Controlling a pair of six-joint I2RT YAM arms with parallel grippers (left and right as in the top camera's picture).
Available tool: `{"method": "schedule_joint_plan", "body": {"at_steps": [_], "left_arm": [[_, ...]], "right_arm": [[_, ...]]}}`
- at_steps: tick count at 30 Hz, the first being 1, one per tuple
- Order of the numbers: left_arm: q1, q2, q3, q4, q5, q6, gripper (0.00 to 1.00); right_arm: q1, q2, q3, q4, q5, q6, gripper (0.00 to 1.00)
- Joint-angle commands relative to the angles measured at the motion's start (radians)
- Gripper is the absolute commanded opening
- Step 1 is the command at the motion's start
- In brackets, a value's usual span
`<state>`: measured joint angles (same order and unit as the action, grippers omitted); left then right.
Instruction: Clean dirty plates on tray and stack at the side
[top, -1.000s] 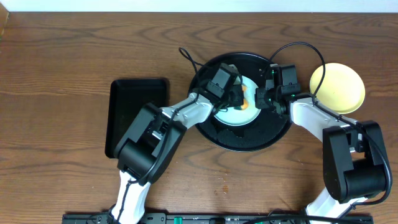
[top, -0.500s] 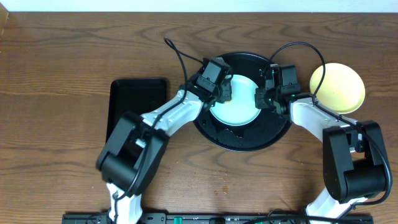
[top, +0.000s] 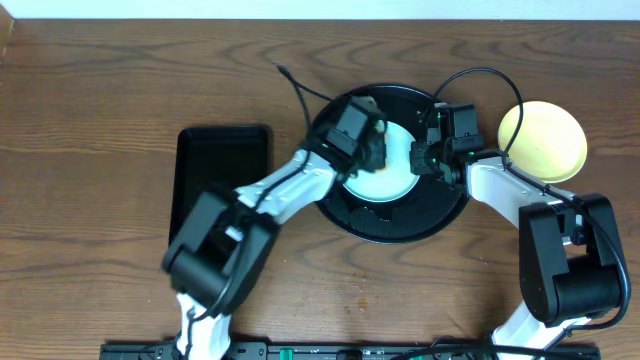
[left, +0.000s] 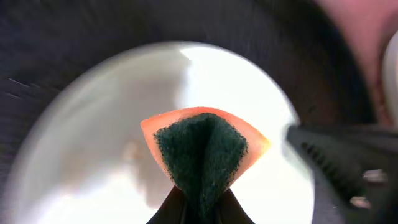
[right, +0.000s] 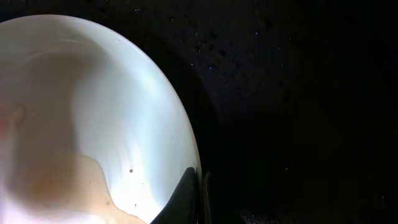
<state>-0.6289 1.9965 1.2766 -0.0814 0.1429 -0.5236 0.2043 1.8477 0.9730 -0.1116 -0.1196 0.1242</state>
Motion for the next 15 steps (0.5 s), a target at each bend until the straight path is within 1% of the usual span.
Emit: {"method": "schedule_joint_plan", "body": {"at_steps": [1, 5, 8, 15], "left_arm": [[-0.005, 0.074, -0.01, 0.023, 0.001, -0.006, 0.08], [0.014, 0.087, -0.01, -0.041, -0.064, -0.002, 0.08], [0.036, 0.085, -0.01, -0.082, -0.07, 0.049, 0.08], [0.094, 0.03, -0.005, -0.09, -0.088, 0.06, 0.07]], "right_arm": [[-0.001, -0.012, -0.012, -0.004, -0.005, 0.002, 0.01], [-0.001, -0.012, -0.012, -0.004, -0.005, 0.002, 0.01], [-0.001, -0.012, -0.012, -0.002, -0.005, 0.002, 0.01], [-0.001, -0.012, -0.012, 0.0, -0.005, 0.002, 0.01]]}}
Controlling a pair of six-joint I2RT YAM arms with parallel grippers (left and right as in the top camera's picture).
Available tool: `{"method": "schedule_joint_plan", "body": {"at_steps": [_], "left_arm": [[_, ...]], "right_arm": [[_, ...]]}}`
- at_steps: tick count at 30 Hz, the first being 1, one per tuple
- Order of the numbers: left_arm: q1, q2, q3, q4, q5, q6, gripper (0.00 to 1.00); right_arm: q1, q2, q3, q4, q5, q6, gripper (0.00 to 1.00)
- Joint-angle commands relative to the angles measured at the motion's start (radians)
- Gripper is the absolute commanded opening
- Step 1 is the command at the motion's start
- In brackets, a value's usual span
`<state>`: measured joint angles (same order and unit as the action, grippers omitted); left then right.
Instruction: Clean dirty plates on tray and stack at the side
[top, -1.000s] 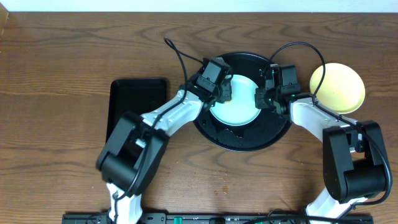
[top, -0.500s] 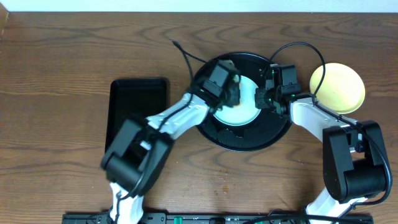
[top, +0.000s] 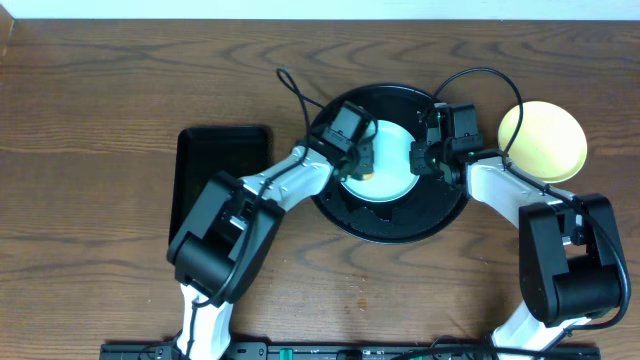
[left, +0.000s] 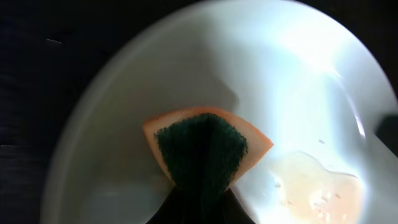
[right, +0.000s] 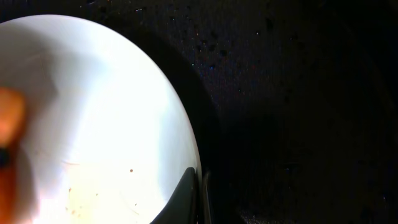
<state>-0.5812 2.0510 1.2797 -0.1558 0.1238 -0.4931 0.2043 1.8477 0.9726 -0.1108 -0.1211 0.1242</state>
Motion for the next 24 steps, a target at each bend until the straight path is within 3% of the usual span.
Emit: {"method": "schedule_joint_plan", "body": {"at_steps": [1, 6, 15, 19, 24], "left_arm": [[0.051, -0.036, -0.007, -0.015, -0.069, 0.029, 0.07], [0.056, -0.103, -0.005, 0.008, -0.057, -0.008, 0.08], [-0.011, -0.092, -0.006, 0.139, 0.061, -0.279, 0.08], [-0.052, -0.026, -0.006, 0.27, 0.181, -0.299, 0.08], [-0.058, 0.027, -0.006, 0.309, 0.183, -0.323, 0.07]], "right_arm": [[-0.001, -0.012, -0.012, -0.002, -0.003, 0.002, 0.01], [-0.001, -0.012, -0.012, -0.001, -0.003, 0.002, 0.01], [-0.001, -0.012, -0.012, -0.004, -0.003, 0.002, 0.01], [-0.001, -0.012, -0.012, -0.004, -0.003, 0.002, 0.01], [-0.001, -0.012, -0.012, -0.005, -0.003, 0.002, 0.01]]}}
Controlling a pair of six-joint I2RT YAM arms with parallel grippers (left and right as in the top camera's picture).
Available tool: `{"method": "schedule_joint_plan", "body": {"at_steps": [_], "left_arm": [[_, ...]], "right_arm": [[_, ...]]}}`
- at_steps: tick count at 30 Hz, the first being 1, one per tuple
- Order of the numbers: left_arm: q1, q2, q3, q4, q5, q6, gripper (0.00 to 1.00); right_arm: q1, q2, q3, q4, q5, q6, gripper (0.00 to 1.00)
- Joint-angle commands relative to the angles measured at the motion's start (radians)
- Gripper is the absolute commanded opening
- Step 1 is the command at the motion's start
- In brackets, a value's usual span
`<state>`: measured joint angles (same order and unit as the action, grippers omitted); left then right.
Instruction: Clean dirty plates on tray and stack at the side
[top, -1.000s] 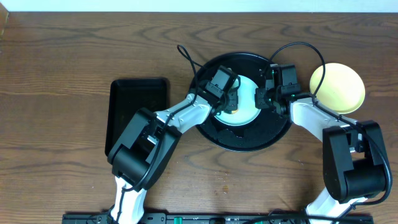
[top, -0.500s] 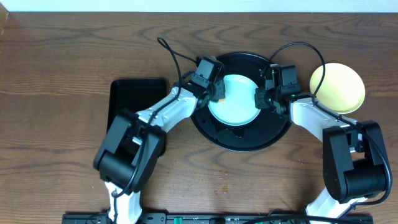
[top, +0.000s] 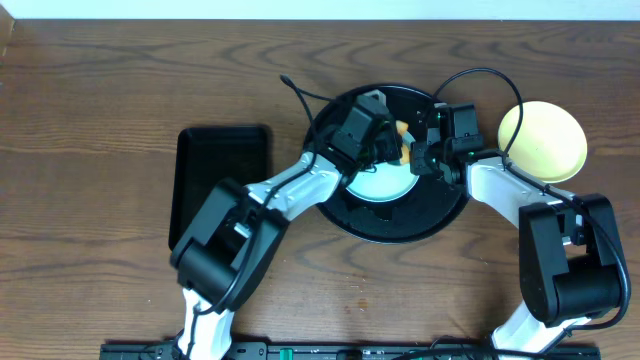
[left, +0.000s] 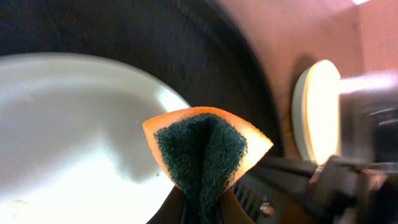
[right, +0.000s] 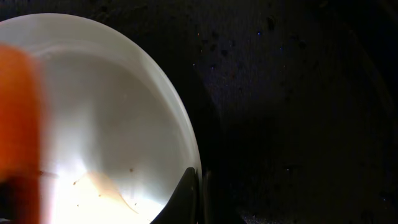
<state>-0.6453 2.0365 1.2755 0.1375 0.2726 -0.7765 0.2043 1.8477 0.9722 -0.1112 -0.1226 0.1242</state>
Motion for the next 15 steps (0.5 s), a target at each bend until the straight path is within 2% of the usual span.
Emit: {"method": "schedule_joint_plan", "body": {"at_steps": [1, 5, 15], "left_arm": [[0.006, 0.049, -0.002, 0.024, 0.036, -0.042, 0.08], [0.006, 0.081, -0.002, 0.086, 0.09, -0.042, 0.08], [0.006, 0.167, -0.002, 0.19, 0.155, -0.129, 0.08]], "right_arm": [[-0.001, -0.012, -0.011, -0.005, -0.002, 0.002, 0.01], [-0.001, -0.012, -0.011, -0.004, -0.002, 0.002, 0.01], [-0.001, -0.012, -0.011, -0.004, -0.002, 0.002, 0.01]]}}
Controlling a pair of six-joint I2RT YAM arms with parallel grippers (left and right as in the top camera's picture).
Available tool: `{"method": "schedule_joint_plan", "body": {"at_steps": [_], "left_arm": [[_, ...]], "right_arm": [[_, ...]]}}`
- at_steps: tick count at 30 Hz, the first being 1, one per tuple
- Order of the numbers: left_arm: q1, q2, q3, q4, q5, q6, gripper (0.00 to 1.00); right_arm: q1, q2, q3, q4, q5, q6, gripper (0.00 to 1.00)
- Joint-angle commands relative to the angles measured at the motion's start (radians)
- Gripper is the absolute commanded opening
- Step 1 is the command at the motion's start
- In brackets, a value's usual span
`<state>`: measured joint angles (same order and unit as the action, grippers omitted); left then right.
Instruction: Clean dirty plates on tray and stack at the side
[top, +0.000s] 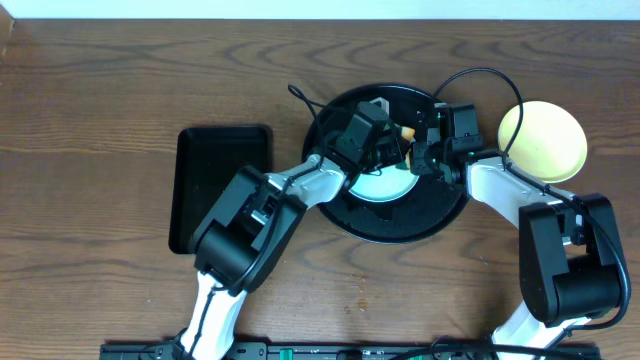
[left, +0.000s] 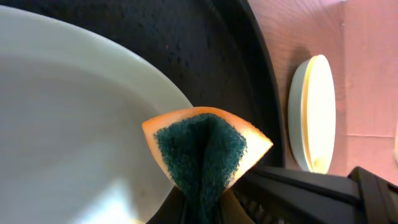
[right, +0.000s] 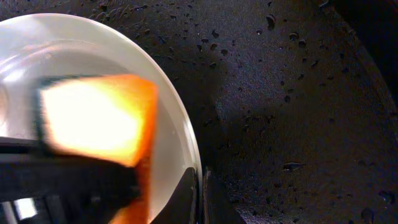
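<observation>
A white plate (top: 382, 180) lies in the round black tray (top: 440, 210). My left gripper (top: 398, 145) is shut on a folded orange sponge with a dark green scrub face (left: 205, 149), held at the plate's far right rim (left: 143, 71). In the right wrist view the sponge (right: 102, 118) shows bright orange over the plate (right: 168, 130). My right gripper (right: 200, 186) is shut on the plate's right rim and stands close to the sponge (top: 405, 131). A second, pale yellow plate (top: 542, 140) sits on the table right of the tray.
A black rectangular tray (top: 222, 185) lies on the wooden table (top: 100, 110) to the left. Cables (top: 295, 95) loop over the round tray's far rim. The yellow plate (left: 314, 112) shows edge-on in the left wrist view.
My left gripper with the sponge has shifted a little further right across the plate, closer to my right gripper. The right gripper keeps its hold on the rim.
The sponge was first on the plate's middle, then at its left part near a wet smear. Later it stood at the far right rim, and now it is right beside my right gripper. All along the right gripper has held the plate's rim in the tray.
</observation>
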<state>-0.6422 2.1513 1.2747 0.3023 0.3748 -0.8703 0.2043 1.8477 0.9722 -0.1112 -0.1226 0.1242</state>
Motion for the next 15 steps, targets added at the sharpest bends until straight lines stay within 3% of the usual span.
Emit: {"method": "schedule_joint_plan", "body": {"at_steps": [1, 4, 10, 15], "left_arm": [[0.003, 0.063, -0.001, 0.034, 0.056, -0.038, 0.08], [0.003, 0.08, -0.001, 0.035, 0.061, -0.039, 0.08], [0.045, 0.011, -0.001, -0.118, 0.056, 0.114, 0.07], [0.076, -0.123, -0.001, -0.353, -0.135, 0.268, 0.07]], "right_arm": [[-0.001, -0.012, -0.011, -0.004, -0.002, 0.002, 0.01], [-0.001, -0.012, -0.011, -0.003, -0.002, 0.002, 0.01], [-0.001, -0.012, -0.011, 0.0, -0.002, 0.002, 0.01], [-0.001, -0.012, -0.011, -0.001, -0.002, 0.002, 0.02]]}}
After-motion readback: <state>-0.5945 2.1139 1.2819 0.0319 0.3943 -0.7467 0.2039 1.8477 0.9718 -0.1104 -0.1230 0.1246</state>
